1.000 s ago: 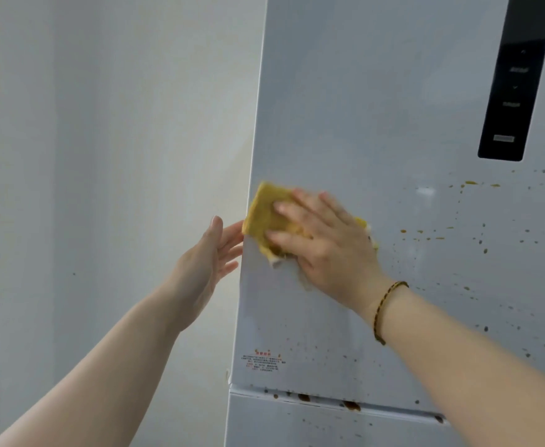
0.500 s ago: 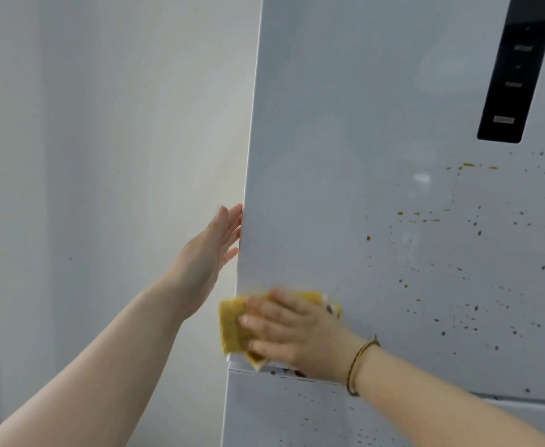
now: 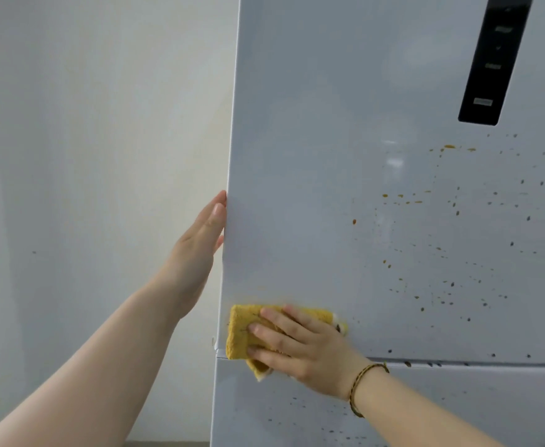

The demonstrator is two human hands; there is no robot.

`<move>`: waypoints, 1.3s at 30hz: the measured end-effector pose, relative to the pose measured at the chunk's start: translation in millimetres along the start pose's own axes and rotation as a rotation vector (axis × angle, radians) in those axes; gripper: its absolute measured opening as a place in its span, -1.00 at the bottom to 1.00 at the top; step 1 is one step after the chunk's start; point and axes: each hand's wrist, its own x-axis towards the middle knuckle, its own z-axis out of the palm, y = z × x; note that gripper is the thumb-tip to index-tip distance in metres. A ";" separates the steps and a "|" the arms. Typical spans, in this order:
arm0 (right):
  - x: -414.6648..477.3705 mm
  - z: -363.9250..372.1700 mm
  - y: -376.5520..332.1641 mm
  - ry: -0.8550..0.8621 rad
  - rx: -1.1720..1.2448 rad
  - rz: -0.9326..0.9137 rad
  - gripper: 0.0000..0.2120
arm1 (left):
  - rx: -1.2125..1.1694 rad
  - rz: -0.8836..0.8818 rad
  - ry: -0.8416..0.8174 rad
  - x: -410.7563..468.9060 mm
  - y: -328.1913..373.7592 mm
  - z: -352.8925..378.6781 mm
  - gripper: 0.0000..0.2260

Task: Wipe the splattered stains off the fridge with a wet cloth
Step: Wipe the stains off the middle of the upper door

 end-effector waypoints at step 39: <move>-29.8 -59.9 202.9 0.275 -0.014 0.291 -0.69 | 0.955 0.244 0.440 -17.1 -34.2 135.5 -0.42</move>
